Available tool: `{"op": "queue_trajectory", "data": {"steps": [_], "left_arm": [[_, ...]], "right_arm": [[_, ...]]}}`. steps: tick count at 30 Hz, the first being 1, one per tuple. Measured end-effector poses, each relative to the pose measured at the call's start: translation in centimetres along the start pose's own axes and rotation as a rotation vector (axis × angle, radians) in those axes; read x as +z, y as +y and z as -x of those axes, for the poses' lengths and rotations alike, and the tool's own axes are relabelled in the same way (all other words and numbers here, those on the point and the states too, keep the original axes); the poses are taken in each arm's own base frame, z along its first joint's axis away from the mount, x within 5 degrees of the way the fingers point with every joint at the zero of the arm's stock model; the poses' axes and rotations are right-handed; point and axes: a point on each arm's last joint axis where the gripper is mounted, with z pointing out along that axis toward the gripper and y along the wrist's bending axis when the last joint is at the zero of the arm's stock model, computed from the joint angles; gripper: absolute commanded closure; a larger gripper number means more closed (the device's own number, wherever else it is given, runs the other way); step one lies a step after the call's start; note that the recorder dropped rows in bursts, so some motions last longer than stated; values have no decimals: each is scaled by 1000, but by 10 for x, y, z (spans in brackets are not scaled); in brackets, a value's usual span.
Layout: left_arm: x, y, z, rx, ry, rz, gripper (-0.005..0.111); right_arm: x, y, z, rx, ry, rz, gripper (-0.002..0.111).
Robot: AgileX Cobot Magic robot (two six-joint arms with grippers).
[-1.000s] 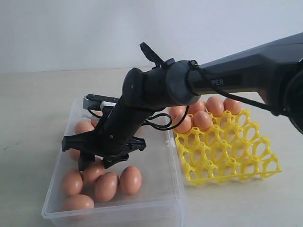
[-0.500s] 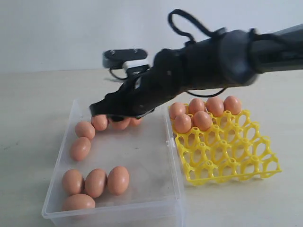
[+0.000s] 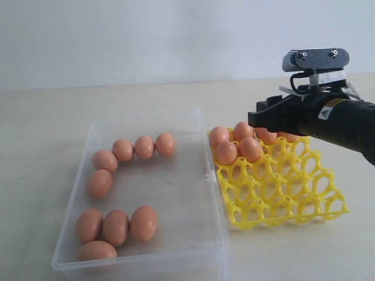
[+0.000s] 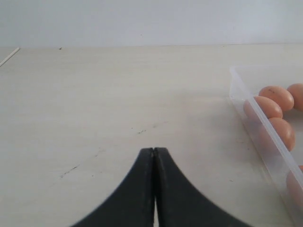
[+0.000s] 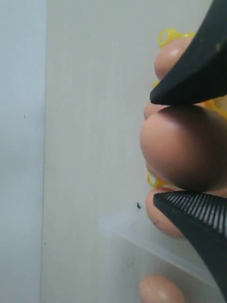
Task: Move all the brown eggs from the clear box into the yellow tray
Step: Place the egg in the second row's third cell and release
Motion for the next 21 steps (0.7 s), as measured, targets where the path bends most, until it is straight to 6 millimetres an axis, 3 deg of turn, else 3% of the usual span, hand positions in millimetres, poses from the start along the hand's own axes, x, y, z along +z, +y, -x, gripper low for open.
{"op": "queue_trajectory", "data": {"steps": [4, 10, 13, 18, 21], "left_arm": [[0, 0, 0, 0, 0, 0, 107], [0, 0, 0, 0, 0, 0, 107], [0, 0, 0, 0, 0, 0, 107], [0, 0, 0, 0, 0, 0, 107], [0, 0, 0, 0, 0, 0, 107]], "right_arm": [[12, -19, -13, 16, 47, -53, 108], [25, -20, -30, -17, 97, -44, 106], [31, -20, -36, -34, 119, -37, 94], [39, -18, -35, -72, 116, -18, 56], [40, -18, -32, -78, 96, -13, 41]]}}
